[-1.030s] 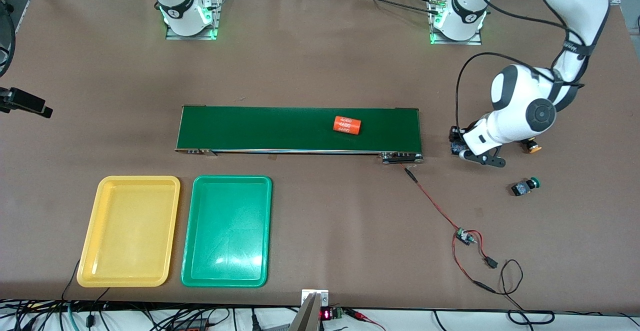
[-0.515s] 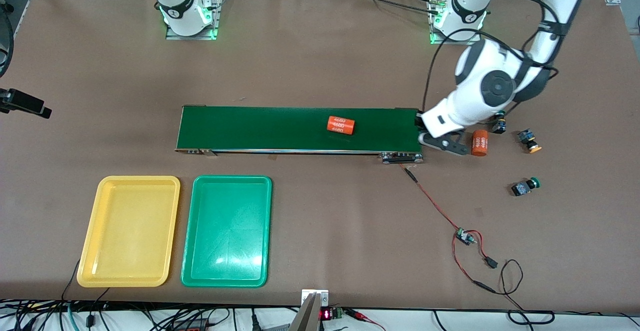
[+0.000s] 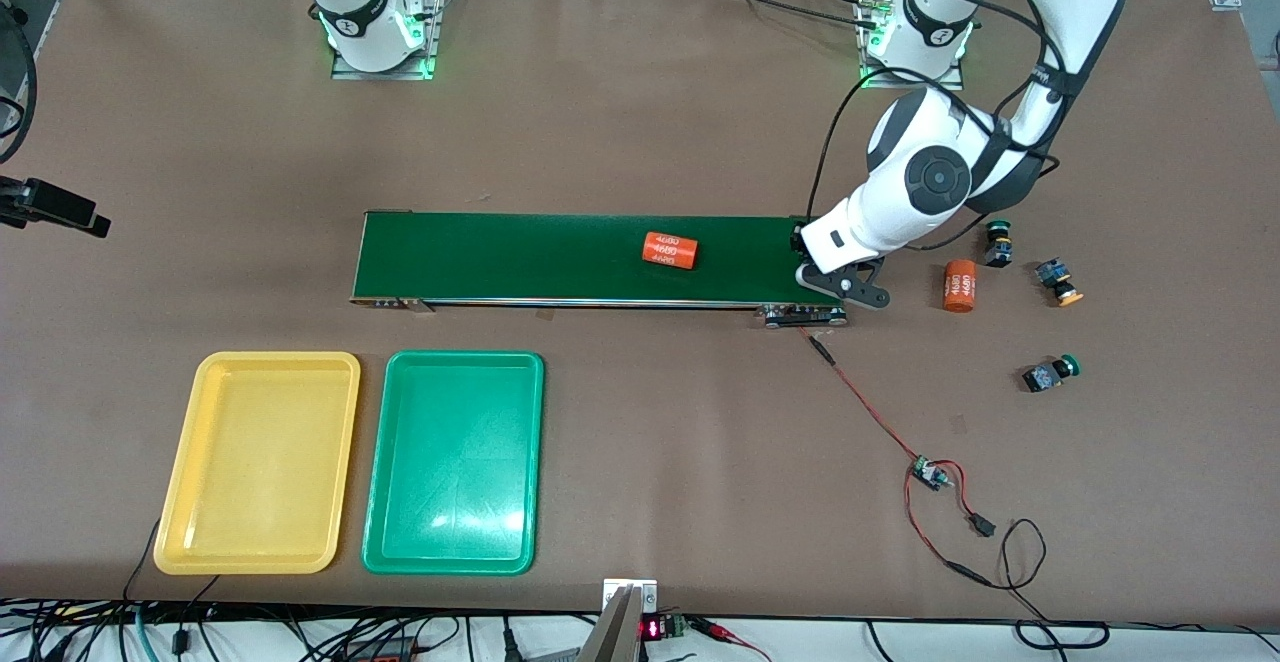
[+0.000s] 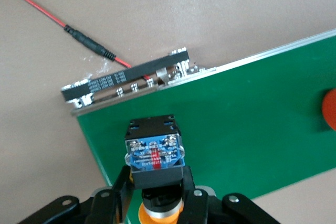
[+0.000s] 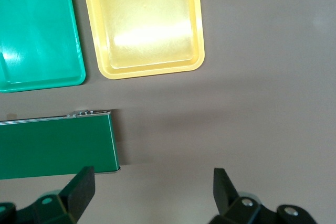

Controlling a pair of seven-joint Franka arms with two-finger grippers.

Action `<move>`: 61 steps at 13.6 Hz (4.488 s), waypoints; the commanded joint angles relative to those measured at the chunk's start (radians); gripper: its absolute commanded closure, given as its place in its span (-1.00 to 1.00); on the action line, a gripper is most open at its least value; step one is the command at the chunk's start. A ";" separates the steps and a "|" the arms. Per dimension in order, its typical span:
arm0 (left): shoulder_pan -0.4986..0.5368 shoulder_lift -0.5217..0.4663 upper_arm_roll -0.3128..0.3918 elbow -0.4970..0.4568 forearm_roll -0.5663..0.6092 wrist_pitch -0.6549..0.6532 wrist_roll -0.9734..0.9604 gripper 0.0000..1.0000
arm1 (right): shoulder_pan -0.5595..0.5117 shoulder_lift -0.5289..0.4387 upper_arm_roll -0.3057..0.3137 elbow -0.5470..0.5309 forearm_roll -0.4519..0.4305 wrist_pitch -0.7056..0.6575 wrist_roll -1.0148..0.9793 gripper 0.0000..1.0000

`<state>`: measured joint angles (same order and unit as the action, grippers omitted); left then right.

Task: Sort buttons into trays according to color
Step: 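Place the black button on the green belt with the left gripper, then grasp another black button with the left gripper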

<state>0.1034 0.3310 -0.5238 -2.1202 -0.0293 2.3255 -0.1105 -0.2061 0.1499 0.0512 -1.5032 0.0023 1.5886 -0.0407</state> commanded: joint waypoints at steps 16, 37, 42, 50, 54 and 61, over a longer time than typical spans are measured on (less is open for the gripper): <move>0.357 0.000 0.014 0.123 0.136 -0.149 0.095 -1.00 | 0.001 0.014 0.006 0.011 -0.008 -0.013 -0.004 -1.00; 0.645 -0.013 0.008 -0.207 0.233 -0.020 0.285 -1.00 | -0.009 0.002 -0.002 0.014 -0.015 -0.021 0.004 -1.00; 0.665 0.013 0.010 -0.216 0.235 0.008 0.341 -0.85 | -0.012 0.000 -0.008 0.015 -0.015 -0.015 0.005 -1.00; 0.667 0.030 0.013 -0.218 0.239 0.023 0.350 0.45 | -0.012 0.000 -0.008 0.015 -0.015 -0.015 0.008 -1.00; 0.667 -0.012 0.011 -0.198 0.238 0.017 0.469 1.00 | -0.012 0.000 -0.008 0.015 -0.015 -0.015 0.002 -1.00; 0.569 -0.101 -0.013 -0.129 0.233 -0.024 0.408 1.00 | -0.004 0.002 -0.016 0.015 -0.015 -0.015 0.005 -1.00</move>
<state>0.7221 0.2727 -0.5320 -2.2540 0.1822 2.3420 0.3383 -0.2102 0.1592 0.0309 -1.4925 -0.0046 1.5784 -0.0394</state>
